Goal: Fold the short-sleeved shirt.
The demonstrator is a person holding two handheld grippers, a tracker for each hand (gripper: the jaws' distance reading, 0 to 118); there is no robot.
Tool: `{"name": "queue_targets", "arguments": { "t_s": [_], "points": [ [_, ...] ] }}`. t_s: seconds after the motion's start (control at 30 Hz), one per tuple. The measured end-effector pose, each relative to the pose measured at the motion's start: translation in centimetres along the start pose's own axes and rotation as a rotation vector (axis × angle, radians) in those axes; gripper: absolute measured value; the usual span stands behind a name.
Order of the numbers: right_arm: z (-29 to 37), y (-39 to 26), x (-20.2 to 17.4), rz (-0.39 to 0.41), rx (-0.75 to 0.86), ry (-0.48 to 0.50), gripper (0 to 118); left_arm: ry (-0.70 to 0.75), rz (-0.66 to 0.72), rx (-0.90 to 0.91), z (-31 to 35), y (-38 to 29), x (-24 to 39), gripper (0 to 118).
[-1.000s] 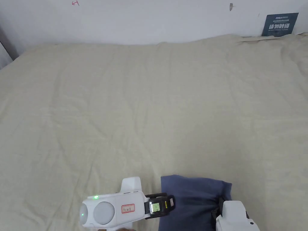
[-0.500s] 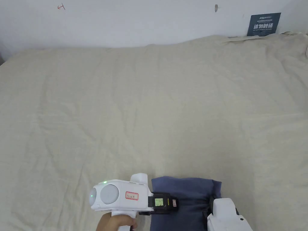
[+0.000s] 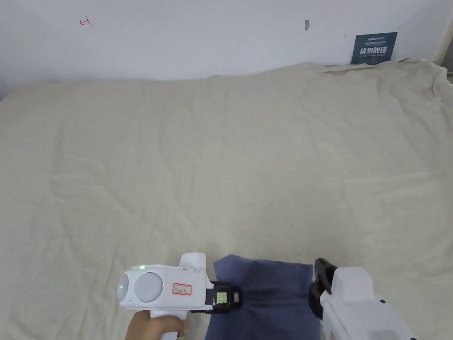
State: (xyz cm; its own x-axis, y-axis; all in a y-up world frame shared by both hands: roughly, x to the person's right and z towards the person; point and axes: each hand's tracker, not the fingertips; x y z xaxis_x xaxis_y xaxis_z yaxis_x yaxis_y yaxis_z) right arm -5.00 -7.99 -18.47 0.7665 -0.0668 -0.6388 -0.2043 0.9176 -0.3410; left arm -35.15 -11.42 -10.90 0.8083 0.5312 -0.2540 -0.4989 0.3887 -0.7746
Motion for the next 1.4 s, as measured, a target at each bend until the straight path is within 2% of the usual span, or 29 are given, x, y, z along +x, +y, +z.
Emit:
{"name": "queue_targets", "arguments": {
  "t_s": [0.17, 0.5, 0.7, 1.0, 1.1, 1.3, 1.4],
  "points": [
    [2.9, 5.5, 1.0, 0.005, 0.173, -0.01, 0, 0.069, -0.046, 0.016, 3.3, 2.0, -1.9, 22],
    [6.4, 12.7, 1.0, 0.042, 0.334, -0.048, 0, 0.296, -0.057, 0.03, 11.3, 5.1, -9.2, 22],
    [5.1, 12.8, 1.0, 0.082, 0.328, -0.076, 0, 0.436, -0.04, 0.03, 17.2, 6.9, -15.6, 22],
    [2.9, 11.9, 0.5, 0.086, 0.282, -0.11, 0, 0.613, 0.115, 0.026, 24.2, 7.9, -24.4, 22],
    [2.3, 11.7, 0.2, 0.087, 0.272, -0.116, 0, 0.649, 0.169, 0.016, 24.5, 8.0, -26.6, 22],
    [1.4, 11.6, -0.3, 0.082, 0.243, -0.118, 0, 0.683, 0.185, 0.012, 22.6, 8.2, -29.4, 24],
    [1.3, 11.6, -0.5, 0.11, 0.237, -0.123, 0, 0.708, 0.182, 0.024, 22.7, 8.0, -28.9, 32]
  ]
}}
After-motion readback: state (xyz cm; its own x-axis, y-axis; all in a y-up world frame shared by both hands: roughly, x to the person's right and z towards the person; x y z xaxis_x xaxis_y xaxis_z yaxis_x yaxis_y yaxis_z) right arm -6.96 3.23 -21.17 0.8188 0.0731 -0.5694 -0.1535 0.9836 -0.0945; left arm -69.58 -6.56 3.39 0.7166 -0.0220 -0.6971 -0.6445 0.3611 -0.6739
